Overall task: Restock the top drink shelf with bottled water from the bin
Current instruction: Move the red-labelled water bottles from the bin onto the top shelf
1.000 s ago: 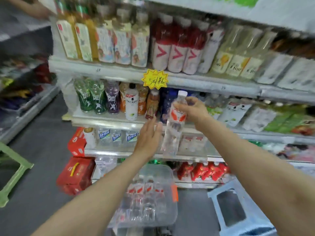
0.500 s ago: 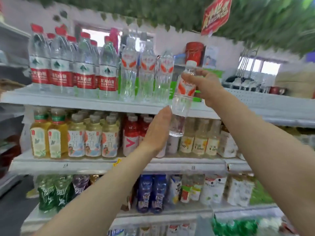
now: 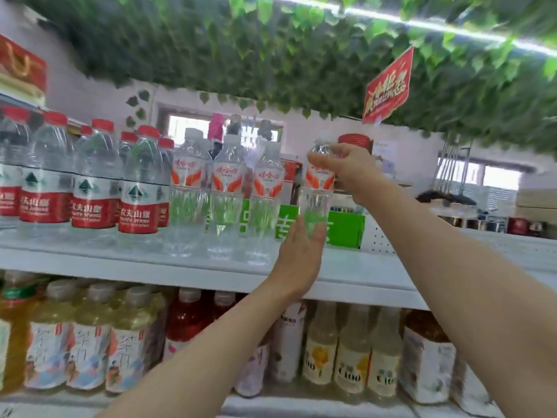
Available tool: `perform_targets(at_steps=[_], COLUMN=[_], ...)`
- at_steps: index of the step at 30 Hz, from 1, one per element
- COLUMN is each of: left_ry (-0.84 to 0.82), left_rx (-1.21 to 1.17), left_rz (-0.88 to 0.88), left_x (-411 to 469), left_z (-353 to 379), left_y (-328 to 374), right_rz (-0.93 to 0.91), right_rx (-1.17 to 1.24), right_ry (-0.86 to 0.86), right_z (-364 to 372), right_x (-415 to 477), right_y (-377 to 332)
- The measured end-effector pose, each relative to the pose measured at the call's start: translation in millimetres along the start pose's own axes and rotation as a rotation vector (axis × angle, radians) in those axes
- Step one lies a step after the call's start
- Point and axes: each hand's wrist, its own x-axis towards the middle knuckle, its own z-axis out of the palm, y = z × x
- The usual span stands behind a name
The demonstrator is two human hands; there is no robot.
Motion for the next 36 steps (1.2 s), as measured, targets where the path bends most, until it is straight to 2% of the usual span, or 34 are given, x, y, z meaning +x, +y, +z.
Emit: perform_targets(at_steps=[7,14,23,36], left_ry=[0.017,0.023,0.022,0.042], left_rx=[0.042,0.093,0.102,0.181], left_rz=[-0.196,-0.319,-0.351,-0.296], left_x=[52,82,92,85], left_z=[10,15,18,20], left_y=[-24,-34,-38,-40], right_rz=[0.026,0.009,0.025,0.034], right_rx=[0.030,0.005,0.018,0.029], right_ry=[-0.056,-0.102,-0.096,-0.086], right_z=[17,29,32,35], right_x=[47,65,80,70], right_y=[49,71,87,89])
